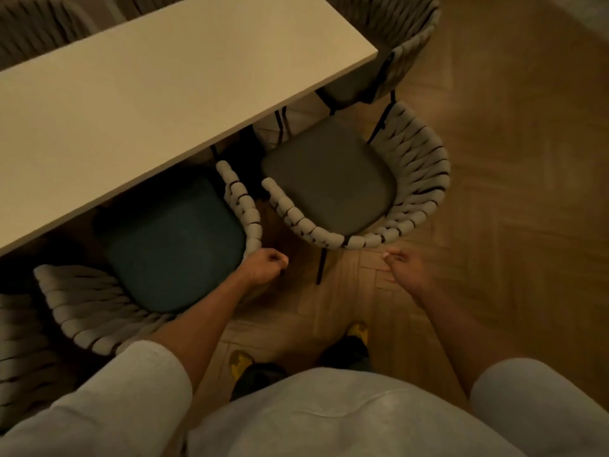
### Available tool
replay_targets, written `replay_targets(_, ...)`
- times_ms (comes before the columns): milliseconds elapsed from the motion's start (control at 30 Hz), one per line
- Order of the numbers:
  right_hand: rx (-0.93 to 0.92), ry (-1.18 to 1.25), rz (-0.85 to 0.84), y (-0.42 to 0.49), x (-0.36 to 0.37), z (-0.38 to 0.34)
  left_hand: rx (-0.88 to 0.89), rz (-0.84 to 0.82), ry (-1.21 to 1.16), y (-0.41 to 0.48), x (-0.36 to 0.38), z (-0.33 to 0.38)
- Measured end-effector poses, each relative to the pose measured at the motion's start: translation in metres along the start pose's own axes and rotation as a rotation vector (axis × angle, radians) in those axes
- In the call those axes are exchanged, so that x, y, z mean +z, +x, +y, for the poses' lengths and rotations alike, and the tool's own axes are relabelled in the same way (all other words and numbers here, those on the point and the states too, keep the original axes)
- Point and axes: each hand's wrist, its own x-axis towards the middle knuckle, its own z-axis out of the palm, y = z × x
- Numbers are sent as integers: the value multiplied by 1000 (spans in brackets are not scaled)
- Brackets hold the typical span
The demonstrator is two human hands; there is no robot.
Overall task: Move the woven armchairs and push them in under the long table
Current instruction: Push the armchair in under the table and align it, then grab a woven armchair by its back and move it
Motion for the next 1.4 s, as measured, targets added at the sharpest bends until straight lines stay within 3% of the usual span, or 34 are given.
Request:
replay_targets(367, -23, -92, -36, 99, -138, -21, -47, 137, -115, 64, 82, 80)
replay_targets(633, -56, -185, -110, 160, -136, -64, -189, 226, -238, 95, 75, 83)
replay_targets(1100, -149, -359, -149, 280, -144, -162, -425, 491, -30, 163, 58, 134)
replay_targets(1400, -223, -609, -278, 352, -163, -211, -573, 646, -179, 181, 78, 154)
